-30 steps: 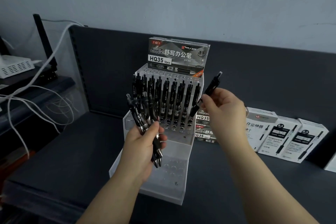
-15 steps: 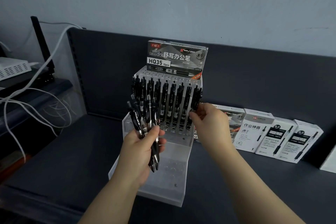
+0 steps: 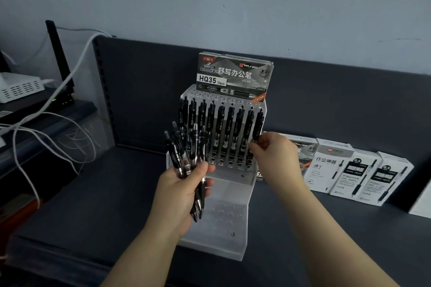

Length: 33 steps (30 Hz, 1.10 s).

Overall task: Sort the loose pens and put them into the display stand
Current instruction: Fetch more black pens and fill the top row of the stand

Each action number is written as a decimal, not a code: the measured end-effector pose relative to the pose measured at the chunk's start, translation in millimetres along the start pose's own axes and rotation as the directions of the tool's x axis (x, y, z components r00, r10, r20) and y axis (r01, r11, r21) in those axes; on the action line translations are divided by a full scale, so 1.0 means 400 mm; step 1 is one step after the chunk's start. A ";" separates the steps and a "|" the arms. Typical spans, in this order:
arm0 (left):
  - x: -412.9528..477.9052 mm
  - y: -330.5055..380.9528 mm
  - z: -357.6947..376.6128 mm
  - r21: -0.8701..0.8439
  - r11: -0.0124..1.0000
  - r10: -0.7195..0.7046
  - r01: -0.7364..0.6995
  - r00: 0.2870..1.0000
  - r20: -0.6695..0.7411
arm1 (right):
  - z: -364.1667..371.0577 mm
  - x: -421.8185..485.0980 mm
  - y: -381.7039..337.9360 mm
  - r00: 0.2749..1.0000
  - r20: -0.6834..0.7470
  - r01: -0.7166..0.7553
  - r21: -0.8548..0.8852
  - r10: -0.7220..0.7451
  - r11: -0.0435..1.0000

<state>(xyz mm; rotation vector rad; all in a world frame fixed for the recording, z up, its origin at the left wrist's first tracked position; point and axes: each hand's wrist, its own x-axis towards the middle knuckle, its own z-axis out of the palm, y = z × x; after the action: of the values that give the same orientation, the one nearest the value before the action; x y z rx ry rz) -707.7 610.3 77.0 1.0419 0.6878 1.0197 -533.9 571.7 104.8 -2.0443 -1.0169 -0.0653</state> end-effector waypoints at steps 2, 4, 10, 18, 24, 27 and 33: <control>0.001 0.004 -0.011 -0.005 1.000 -0.003 0.003 1.000 0.006 | 0.001 -0.003 0.000 1.000 -0.001 -0.008 0.014 0.008 1.000; 0.002 0.009 -0.021 -0.014 1.000 -0.007 0.007 1.000 0.015 | -0.001 -0.013 -0.005 1.000 -0.021 -0.018 0.054 0.019 0.998; 0.008 0.020 -0.048 -0.008 1.000 -0.010 0.010 0.999 0.054 | 0.004 -0.101 -0.098 0.993 0.032 0.102 0.264 -0.115 0.959; 0.020 0.038 -0.106 0.052 0.999 -0.002 -0.006 0.989 0.148 | 0.080 -0.146 -0.182 0.885 0.447 -0.162 0.556 -0.130 0.815; 0.056 0.059 -0.174 -0.021 1.000 -0.010 0.010 1.000 -0.003 | 0.085 -0.100 -0.242 0.987 0.155 -0.060 0.628 -0.050 0.776; 0.069 0.067 -0.207 0.009 1.000 -0.002 0.002 0.998 -0.056 | 0.098 -0.065 -0.262 1.000 -0.006 0.027 0.601 -0.030 0.799; 0.068 0.071 -0.238 0.078 0.996 0.038 -0.036 0.999 -0.031 | 0.169 -0.041 -0.274 0.998 -0.001 0.062 0.421 -0.068 0.905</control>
<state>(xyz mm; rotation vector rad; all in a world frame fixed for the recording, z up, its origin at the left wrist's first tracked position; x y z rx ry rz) -787.8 674.1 67.6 1.1114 0.7417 1.0508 -639.4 644.3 126.0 -1.6179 -1.0073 0.1251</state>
